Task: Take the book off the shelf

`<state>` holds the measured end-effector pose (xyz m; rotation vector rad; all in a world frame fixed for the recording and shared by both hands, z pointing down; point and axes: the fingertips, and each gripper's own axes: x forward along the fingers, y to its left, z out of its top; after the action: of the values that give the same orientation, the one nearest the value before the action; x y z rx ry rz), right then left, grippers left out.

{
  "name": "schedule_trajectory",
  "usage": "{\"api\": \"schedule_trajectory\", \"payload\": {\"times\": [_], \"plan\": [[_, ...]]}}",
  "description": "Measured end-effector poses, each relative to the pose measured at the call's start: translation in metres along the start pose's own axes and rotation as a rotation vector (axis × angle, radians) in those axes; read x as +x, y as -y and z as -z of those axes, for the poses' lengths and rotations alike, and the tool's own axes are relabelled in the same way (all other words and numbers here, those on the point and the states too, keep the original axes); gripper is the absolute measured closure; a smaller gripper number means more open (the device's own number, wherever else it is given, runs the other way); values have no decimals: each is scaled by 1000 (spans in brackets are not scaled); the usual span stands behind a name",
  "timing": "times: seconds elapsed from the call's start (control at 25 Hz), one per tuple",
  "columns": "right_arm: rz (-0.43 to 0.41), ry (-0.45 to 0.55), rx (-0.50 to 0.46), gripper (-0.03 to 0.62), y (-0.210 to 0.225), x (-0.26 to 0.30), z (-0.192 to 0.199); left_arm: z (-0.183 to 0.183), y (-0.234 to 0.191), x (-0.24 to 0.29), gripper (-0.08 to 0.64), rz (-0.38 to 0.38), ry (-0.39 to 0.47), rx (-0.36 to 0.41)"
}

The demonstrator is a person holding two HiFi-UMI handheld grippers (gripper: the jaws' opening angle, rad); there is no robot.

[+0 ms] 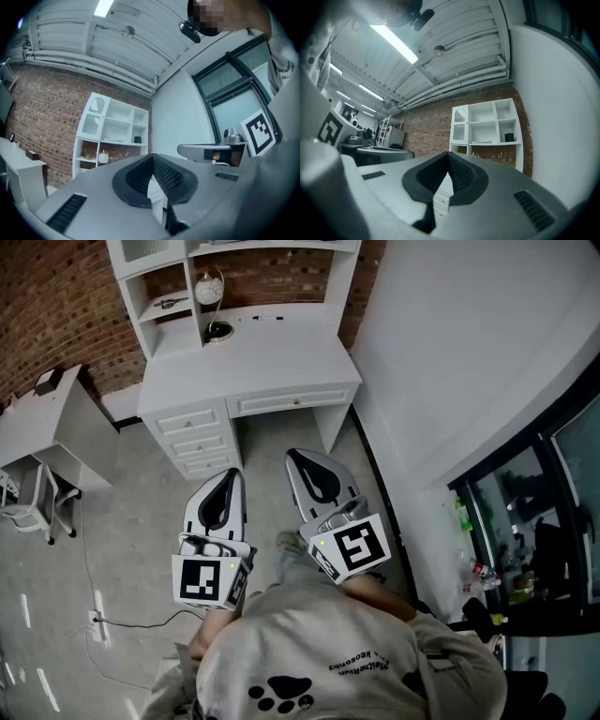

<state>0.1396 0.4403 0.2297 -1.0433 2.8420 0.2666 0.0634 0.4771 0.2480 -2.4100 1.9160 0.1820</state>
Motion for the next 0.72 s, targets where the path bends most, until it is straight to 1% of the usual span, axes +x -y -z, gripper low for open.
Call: {"api": "schedule_trajectory", "payload": {"times": [0.16,0.36,0.56,0.72], "plan": [[-17,12,0,575,17,25,7,1,-12,29,554,-2,7,4],[-34,39,-9,575,53,70,9,-1,-36,80,554,-16,20,28],[-62,58,-5,575,92,115,9,-8,-60,130,554,-49,40,55],[-83,64,2,575,118,139,16,-8,-72,162,554,-76,49,57]]}}
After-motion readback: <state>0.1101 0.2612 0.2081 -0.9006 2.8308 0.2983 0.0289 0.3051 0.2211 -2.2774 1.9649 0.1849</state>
